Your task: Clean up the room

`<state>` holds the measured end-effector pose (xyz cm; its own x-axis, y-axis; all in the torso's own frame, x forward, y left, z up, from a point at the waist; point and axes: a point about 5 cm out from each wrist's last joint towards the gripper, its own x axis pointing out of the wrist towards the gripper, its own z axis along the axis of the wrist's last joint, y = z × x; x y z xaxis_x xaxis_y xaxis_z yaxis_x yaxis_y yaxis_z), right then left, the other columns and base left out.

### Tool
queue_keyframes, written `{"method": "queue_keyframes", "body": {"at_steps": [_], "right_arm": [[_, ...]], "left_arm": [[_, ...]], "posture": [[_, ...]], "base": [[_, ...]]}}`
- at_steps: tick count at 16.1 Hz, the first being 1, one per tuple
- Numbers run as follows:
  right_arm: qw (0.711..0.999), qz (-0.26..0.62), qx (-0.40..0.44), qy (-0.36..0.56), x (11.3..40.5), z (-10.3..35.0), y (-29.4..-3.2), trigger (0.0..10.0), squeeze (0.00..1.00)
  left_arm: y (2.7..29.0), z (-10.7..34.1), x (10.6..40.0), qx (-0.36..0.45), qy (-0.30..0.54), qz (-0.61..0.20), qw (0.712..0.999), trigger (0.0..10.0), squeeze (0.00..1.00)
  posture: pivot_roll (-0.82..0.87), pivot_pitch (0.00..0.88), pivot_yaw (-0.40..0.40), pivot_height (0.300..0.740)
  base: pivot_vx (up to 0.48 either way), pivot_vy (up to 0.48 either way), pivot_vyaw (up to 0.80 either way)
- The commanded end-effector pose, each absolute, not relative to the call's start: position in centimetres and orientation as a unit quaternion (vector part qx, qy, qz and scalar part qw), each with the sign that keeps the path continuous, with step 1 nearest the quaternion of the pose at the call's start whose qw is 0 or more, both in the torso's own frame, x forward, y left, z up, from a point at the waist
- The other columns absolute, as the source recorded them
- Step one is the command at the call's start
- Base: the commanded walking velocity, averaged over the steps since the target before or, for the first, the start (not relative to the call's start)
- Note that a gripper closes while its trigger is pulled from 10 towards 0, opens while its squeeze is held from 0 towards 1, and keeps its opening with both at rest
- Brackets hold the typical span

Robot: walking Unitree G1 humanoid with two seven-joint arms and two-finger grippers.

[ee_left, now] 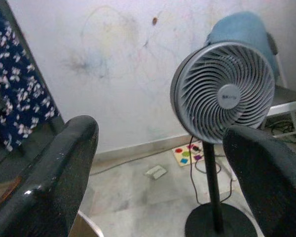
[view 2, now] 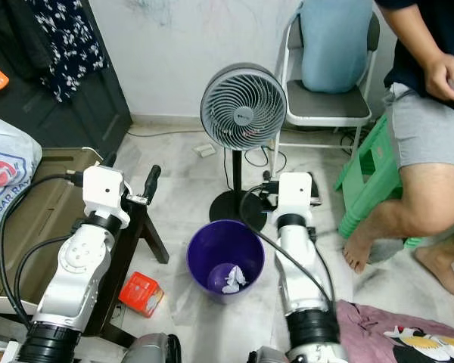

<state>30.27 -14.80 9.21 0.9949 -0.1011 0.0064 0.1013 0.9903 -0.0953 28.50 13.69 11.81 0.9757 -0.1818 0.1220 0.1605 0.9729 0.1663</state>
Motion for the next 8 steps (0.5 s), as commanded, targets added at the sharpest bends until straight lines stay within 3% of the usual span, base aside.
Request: {"method": "queue_keyframes", "body": {"at_steps": [1,6,8], "right_arm": [[1.0,-0.015,-0.012,0.011,30.1,9.1,-13.8,10.0,0.0],[0.994,0.017,-0.108,0.02,29.2,8.1,-13.3,10.0,0.0],[0.995,0.008,-0.096,0.024,29.1,8.2,-14.0,10.0,0.0]], "left_arm": [[14.3,11.1,28.4,0.074,-0.062,-0.077,0.992,10.0,0.0],[14.5,9.6,27.6,0.045,-0.048,-0.093,0.993,10.0,0.0],[14.9,9.1,27.9,0.024,-0.043,-0.08,0.996,10.0,0.0]], "posture": [[0.01,0.0,0.062,0.74],[-0.01,0.0,0.052,0.74],[-0.02,0.0,0.049,0.74]], "base": [[0.0,0.0,0.0],[0.0,0.0,0.0],[0.0,0.0,0.0]]}}
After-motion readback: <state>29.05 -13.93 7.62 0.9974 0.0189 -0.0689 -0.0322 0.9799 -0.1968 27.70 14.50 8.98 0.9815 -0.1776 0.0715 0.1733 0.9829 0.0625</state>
